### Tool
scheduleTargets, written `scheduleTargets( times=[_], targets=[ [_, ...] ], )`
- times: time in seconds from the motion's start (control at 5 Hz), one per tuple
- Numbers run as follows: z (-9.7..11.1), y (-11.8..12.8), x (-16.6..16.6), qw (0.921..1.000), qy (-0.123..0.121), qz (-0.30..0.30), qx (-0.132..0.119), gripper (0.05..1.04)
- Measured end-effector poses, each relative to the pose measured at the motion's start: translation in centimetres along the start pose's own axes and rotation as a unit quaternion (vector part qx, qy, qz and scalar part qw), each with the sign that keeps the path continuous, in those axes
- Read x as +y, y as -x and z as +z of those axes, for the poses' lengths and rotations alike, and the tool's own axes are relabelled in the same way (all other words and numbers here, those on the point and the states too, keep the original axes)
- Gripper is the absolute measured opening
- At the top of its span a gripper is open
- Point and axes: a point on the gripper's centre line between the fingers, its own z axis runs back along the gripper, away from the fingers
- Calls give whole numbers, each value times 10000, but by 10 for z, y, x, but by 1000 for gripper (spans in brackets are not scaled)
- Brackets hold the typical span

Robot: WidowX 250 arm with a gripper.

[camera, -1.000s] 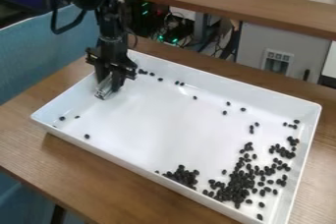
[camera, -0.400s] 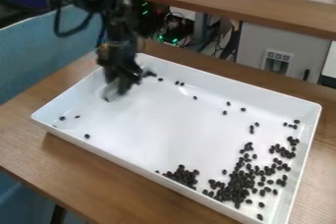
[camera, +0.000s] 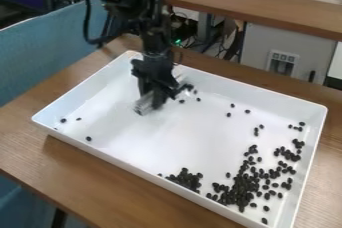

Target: Sweep into pile

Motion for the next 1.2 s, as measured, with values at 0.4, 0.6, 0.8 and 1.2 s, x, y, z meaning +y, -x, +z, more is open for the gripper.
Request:
scheduleTargets(
  times=[0.4, 0.6, 0.8, 1.2],
  targets=[
    [4, -6, -72, 9972, 79, -745, 38, 382],
    [7, -2, -104, 9937, 126, -1111, 6, 382],
    [11, 6, -132, 9904, 169, -1369, 9, 382],
    [28, 21, -144, 9896, 205, -1420, -89, 382]
  ],
)
